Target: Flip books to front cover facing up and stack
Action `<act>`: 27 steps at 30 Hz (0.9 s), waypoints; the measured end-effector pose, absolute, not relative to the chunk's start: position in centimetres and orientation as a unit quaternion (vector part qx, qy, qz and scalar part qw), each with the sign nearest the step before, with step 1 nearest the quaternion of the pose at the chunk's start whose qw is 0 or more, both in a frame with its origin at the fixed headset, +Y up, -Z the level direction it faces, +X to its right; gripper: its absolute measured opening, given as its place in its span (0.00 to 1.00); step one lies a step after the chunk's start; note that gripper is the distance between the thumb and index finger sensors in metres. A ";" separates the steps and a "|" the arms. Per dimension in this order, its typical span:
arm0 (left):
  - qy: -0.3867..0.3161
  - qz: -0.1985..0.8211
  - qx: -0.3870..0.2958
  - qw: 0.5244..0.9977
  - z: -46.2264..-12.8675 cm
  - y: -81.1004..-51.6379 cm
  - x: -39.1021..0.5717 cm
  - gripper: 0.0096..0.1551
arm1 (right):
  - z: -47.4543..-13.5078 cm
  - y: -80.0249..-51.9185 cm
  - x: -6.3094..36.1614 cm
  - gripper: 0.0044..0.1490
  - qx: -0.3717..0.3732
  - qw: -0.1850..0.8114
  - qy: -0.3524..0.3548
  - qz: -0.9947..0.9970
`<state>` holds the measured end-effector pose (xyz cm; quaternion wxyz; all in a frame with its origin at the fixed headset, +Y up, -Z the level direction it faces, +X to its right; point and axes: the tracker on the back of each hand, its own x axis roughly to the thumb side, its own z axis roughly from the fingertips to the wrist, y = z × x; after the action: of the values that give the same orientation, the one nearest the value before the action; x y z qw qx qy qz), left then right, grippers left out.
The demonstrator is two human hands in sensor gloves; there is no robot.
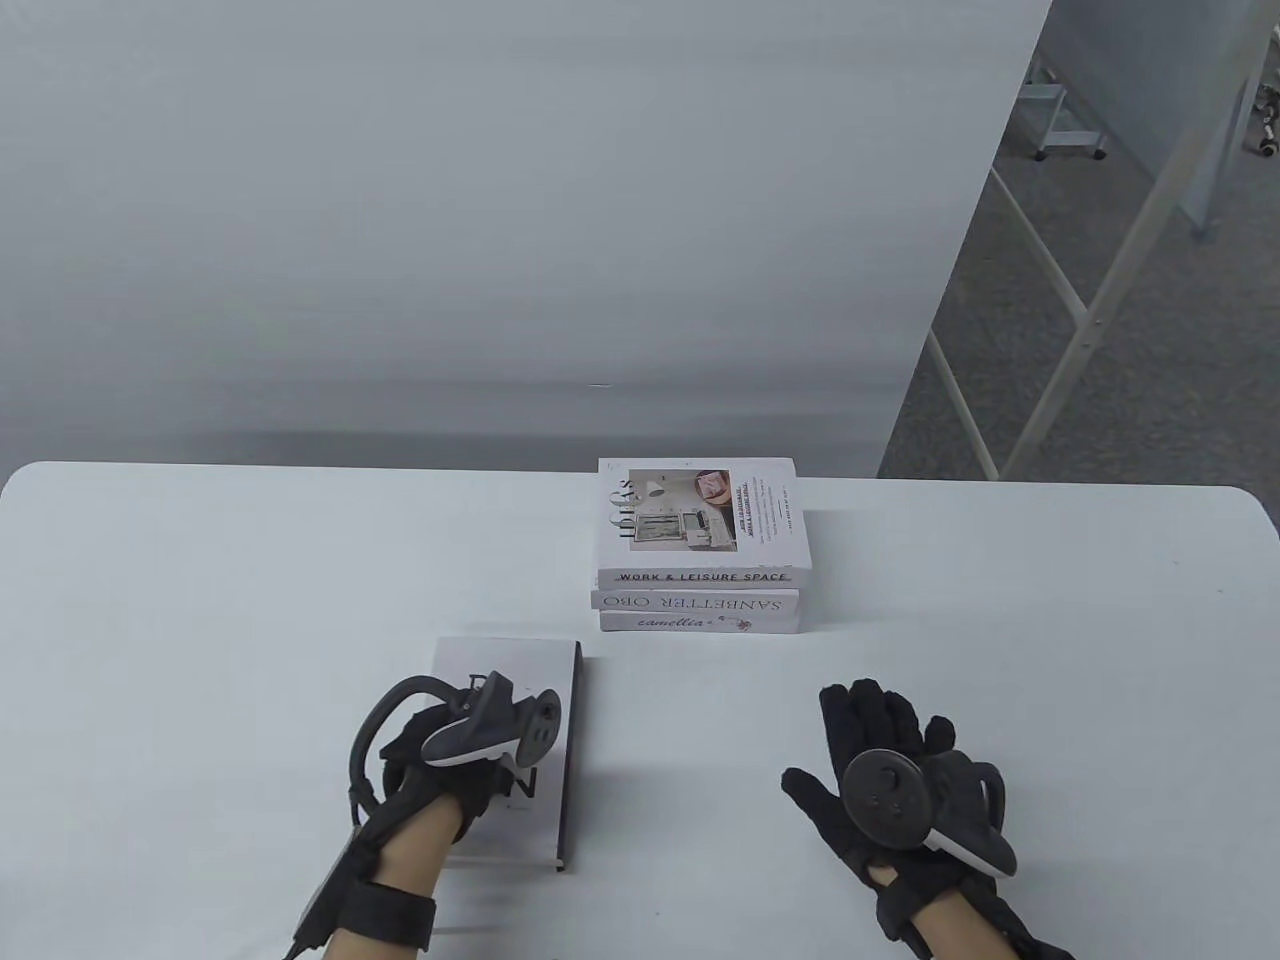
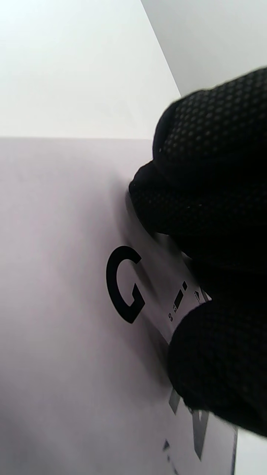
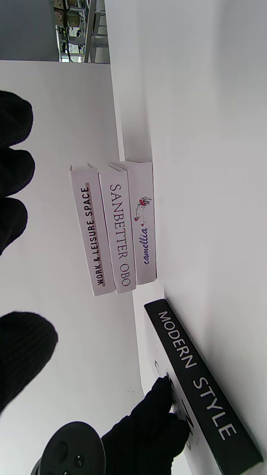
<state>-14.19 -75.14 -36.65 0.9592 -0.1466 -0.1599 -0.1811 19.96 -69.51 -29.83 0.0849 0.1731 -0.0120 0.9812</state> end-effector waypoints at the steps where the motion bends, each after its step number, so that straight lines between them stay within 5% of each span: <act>1: -0.165 -0.178 -0.143 0.959 -36.5 -75.1 -13.5 0.36 | -29.8 -69.6 19.9 0.54 0.174 0.084 -0.012 0.981; 14: -0.248 -0.079 -0.106 0.960 -33.3 -74.6 -4.1 0.35 | -30.3 -72.7 18.7 0.54 0.187 0.063 0.035 0.980; 22: -0.274 -0.033 -0.101 0.956 -31.9 -74.6 -2.7 0.36 | -31.0 -74.9 18.5 0.52 0.193 0.075 0.050 0.977; 25: -0.257 -0.008 -0.101 0.961 -31.8 -74.2 -3.9 0.36 | -31.3 -75.7 18.4 0.51 0.193 0.094 0.073 0.974; 27: -0.173 -0.053 -0.040 0.983 -31.2 -73.4 -5.2 0.35 | -31.5 -76.0 18.2 0.50 0.194 0.093 0.084 0.973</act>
<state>-5.21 -73.45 -31.21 0.9827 -0.0399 -0.1728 -0.0527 18.17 -75.95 -31.52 0.0926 0.1942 0.0842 0.9729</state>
